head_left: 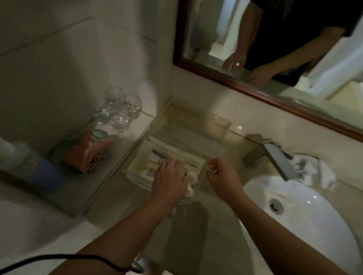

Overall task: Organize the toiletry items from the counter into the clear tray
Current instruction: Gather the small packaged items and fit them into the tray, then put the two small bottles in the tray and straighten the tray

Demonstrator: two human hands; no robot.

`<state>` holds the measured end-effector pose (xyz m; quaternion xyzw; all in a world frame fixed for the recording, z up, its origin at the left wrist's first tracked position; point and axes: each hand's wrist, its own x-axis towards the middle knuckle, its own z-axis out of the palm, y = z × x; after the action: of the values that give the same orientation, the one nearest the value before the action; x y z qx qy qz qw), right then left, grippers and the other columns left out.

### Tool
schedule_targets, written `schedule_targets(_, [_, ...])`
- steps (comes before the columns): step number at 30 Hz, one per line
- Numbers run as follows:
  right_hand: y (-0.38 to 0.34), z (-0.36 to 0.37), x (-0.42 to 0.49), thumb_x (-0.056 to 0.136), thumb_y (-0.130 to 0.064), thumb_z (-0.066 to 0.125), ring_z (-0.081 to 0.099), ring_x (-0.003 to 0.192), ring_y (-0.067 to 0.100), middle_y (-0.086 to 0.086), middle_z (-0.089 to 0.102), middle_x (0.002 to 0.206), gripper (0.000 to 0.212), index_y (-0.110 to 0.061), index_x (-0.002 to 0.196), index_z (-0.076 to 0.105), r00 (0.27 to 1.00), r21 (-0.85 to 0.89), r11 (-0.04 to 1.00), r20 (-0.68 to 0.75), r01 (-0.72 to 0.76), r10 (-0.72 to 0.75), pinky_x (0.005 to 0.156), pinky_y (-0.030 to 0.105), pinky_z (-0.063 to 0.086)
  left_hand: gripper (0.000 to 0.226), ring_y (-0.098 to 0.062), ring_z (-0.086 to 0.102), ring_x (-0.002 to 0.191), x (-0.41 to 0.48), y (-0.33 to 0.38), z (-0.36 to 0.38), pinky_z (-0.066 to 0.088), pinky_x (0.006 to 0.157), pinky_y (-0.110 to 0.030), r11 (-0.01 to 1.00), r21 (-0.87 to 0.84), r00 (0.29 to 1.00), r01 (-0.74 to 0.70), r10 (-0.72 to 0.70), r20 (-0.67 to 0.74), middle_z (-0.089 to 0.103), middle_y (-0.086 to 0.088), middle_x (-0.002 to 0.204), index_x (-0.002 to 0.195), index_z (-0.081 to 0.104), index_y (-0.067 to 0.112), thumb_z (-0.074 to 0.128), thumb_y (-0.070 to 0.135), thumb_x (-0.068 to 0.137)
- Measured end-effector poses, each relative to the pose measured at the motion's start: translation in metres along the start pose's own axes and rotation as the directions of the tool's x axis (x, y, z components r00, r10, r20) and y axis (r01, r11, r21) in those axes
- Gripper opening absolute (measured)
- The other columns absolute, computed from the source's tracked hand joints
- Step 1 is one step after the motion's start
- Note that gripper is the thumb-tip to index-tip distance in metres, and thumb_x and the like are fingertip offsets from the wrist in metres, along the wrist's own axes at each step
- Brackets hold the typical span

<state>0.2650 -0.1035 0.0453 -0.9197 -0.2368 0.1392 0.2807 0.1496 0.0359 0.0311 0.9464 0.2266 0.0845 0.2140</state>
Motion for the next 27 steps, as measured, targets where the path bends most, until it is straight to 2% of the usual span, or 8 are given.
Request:
schedule_targets(2, [0.027,-0.014,-0.023,0.087,-0.027,0.064,0.060,0.088,0.015,-0.005,0.060,0.099,0.026,-0.026,0.112,0.058,0.999,0.015,0.999,-0.030,-0.043,0.043,0.076,0.034,0.053,0.042,-0.030,0.053,0.109,-0.003,0.026,0.010,0.047,0.093,-0.041,0.998,-0.006,0.998,-0.066,0.067,0.020,0.059,-0.010,0.118,0.114,0.059,0.014,0.051,0.025,0.074])
schedule_targets(5, [0.072,-0.039,-0.062,0.087,-0.026,0.063,0.060,0.086,0.014,-0.005,0.061,0.095,0.023,-0.025,0.110,0.058,0.989,0.047,0.994,-0.099,-0.102,0.106,0.074,0.030,0.050,0.042,-0.031,0.053,0.107,-0.014,0.075,0.026,0.047,0.091,-0.041,0.987,0.015,0.983,-0.162,0.160,0.087,0.059,-0.011,0.116,0.116,0.057,0.013,0.051,0.023,0.076])
schedule_targets(8, [0.121,-0.071,-0.104,0.087,-0.026,0.064,0.059,0.083,0.012,-0.006,0.060,0.094,0.022,-0.026,0.107,0.058,0.972,0.096,0.985,-0.175,-0.143,0.158,0.074,0.030,0.049,0.040,-0.030,0.055,0.105,-0.030,0.132,0.043,0.044,0.089,-0.039,0.975,-0.030,0.966,-0.219,0.221,0.135,0.059,-0.011,0.115,0.119,0.057,0.013,0.053,0.020,0.080])
schedule_targets(11, [0.184,-0.109,-0.155,0.086,-0.027,0.064,0.057,0.079,0.013,-0.005,0.059,0.091,0.019,-0.026,0.103,0.056,0.946,0.137,0.967,-0.220,-0.214,0.240,0.071,0.030,0.044,0.039,-0.030,0.056,0.103,-0.053,0.192,0.071,0.045,0.089,-0.037,0.950,-0.095,0.940,-0.299,0.310,0.145,0.062,-0.011,0.111,0.115,0.061,0.011,0.054,0.021,0.078])
schedule_targets(16, [0.299,-0.187,-0.247,0.086,-0.031,0.061,0.058,0.078,0.016,-0.004,0.061,0.093,0.021,-0.023,0.105,0.057,0.855,0.133,0.917,-0.334,-0.375,0.398,0.069,0.029,0.043,0.037,-0.032,0.056,0.104,-0.102,0.300,0.122,0.048,0.088,-0.039,0.919,-0.171,0.908,-0.355,0.383,0.172,0.062,-0.012,0.112,0.116,0.061,0.010,0.056,0.018,0.080])
schedule_targets(19, [0.351,-0.230,-0.291,0.087,-0.033,0.059,0.056,0.079,0.018,-0.002,0.060,0.093,0.021,-0.020,0.103,0.055,0.775,0.126,0.864,-0.393,-0.487,0.495,0.068,0.031,0.043,0.037,-0.028,0.055,0.109,-0.127,0.364,0.144,0.047,0.090,-0.037,0.899,-0.212,0.877,-0.384,0.427,0.219,0.057,-0.010,0.121,0.120,0.058,0.014,0.056,0.020,0.084])
schedule_targets(22, [0.387,-0.258,-0.315,0.087,-0.032,0.061,0.059,0.082,0.018,-0.001,0.063,0.097,0.026,-0.020,0.110,0.056,0.730,0.169,0.837,-0.421,-0.520,0.539,0.071,0.032,0.047,0.038,-0.026,0.053,0.112,-0.139,0.417,0.163,0.046,0.091,-0.036,0.874,-0.254,0.836,-0.415,0.476,0.274,0.056,-0.008,0.125,0.125,0.055,0.014,0.054,0.022,0.088])
schedule_targets(27, [0.428,-0.285,-0.322,0.087,-0.036,0.062,0.060,0.084,0.015,-0.005,0.061,0.097,0.027,-0.023,0.110,0.055,0.661,0.225,0.788,-0.442,-0.572,0.606,0.075,0.037,0.053,0.037,-0.028,0.052,0.113,-0.127,0.483,0.193,0.045,0.094,-0.038,0.831,-0.329,0.761,-0.448,0.548,0.348,0.056,-0.010,0.123,0.123,0.055,0.012,0.051,0.020,0.087])
